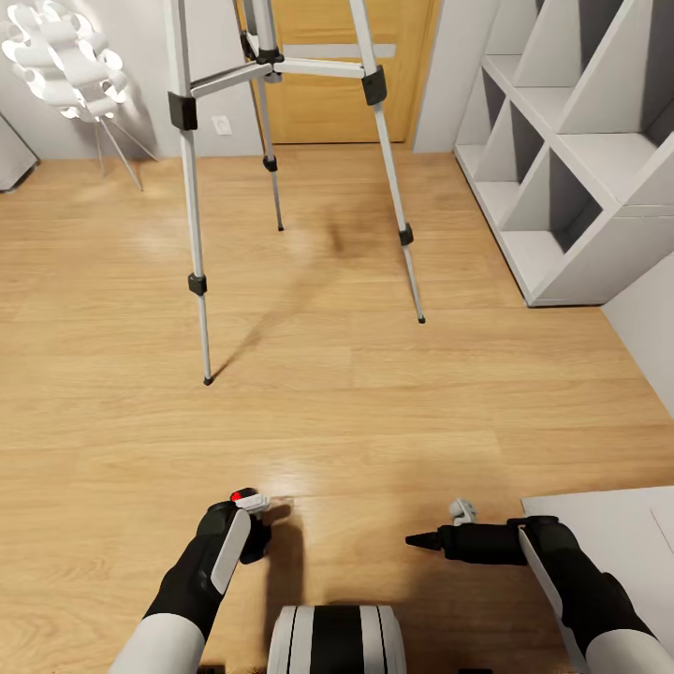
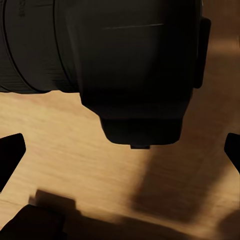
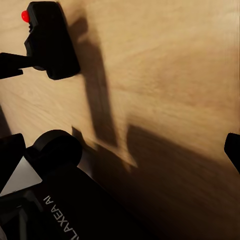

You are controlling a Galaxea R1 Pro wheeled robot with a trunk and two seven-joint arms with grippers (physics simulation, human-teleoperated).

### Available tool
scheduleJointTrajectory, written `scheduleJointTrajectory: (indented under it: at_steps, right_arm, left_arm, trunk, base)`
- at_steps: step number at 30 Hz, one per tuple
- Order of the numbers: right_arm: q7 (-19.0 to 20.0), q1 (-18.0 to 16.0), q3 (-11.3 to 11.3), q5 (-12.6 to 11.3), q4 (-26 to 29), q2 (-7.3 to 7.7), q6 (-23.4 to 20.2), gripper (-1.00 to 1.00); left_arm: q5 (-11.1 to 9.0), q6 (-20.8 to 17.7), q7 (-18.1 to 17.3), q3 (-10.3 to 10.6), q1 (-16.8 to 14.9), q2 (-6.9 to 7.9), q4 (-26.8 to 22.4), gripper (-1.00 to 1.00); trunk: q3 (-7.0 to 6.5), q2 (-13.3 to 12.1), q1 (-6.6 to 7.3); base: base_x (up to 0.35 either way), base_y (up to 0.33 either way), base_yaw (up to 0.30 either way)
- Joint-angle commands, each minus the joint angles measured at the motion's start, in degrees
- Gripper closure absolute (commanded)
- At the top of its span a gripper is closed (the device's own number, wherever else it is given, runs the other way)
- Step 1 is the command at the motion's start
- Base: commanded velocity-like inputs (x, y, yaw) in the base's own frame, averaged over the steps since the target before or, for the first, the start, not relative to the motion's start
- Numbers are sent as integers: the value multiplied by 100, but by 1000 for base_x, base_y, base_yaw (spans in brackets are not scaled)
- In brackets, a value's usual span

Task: Attach the digital camera to the camera tripod in the bedroom.

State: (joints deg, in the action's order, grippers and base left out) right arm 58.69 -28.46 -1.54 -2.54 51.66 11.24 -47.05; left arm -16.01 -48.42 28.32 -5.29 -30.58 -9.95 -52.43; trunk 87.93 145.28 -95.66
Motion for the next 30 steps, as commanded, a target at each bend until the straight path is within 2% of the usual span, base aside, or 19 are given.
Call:
scheduleJointTrajectory:
  at_steps: [1, 27, 30]
  right_arm:
    - [2, -2, -4, -27, 2, 1, -47, -100]
    - [2, -2, 3, -24, 2, 1, -44, -100]
    - [2, -2, 4, -26, 2, 1, -44, -100]
  left_arm:
    - [-60, -10, 45, -11, -1, -5, -6, -100]
    - [-60, -6, 25, -12, -2, -5, -4, -100]
    - [-60, -4, 25, -12, -3, -5, -4, -100]
  trunk:
    - [26, 3, -1]
    - [602, 38, -68]
    - [602, 38, -68]
  base:
    - [0, 0, 0]
    - [0, 0, 0]
    - [0, 0, 0]
